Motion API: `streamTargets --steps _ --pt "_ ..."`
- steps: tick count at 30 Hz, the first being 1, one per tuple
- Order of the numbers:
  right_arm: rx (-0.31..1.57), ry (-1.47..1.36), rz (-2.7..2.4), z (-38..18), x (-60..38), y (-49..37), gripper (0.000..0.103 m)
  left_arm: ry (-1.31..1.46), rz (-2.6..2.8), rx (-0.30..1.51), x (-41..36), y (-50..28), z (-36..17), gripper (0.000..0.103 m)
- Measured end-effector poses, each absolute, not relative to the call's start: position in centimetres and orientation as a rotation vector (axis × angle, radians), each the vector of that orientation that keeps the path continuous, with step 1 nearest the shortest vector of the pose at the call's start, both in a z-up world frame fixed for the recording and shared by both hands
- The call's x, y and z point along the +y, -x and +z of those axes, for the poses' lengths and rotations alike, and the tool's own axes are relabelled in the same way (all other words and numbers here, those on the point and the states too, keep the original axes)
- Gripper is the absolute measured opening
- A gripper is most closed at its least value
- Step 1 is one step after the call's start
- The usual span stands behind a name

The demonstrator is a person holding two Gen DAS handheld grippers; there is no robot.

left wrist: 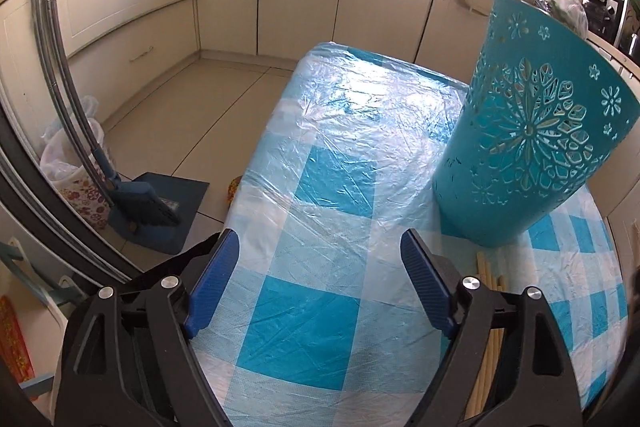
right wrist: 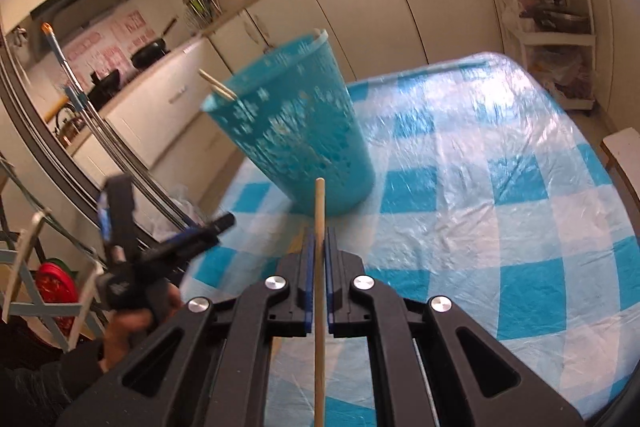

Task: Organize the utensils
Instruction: 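Lift the right tool's chopstick over the basket and open to drop it in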

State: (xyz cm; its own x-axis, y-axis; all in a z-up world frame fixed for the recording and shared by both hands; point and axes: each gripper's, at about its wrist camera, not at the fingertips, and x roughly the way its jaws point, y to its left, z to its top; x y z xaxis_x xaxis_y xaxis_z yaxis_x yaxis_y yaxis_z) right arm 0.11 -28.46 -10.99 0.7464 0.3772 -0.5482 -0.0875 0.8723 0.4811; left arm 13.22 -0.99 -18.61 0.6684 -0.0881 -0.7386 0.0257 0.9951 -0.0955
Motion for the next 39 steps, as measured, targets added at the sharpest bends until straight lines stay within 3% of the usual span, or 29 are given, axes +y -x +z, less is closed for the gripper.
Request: streamTargets --steps 11,20,28,39 --pt "0.502 -0.465 0.317 -4.6 -28.9 -0.6 0.005 0.047 -0.062 0.837 -1.7 -13.0 -18.3 0.08" --pt "0.24 -0.418 0.242 2.7 -27.0 -7.6 0.005 0.024 -0.071 0.826 -2.1 -12.7 -18.2 0.08" --pt "0.267 -0.39 0.097 0.3 -26.1 -13.9 0.006 0.028 -0.08 0.814 -2.1 -12.6 -18.0 0.081" --pt "0.382 -0.343 0.102 -2.5 -25.2 -14.7 0.006 0.032 -0.085 0.809 -1.9 -12.7 -18.1 0.082"
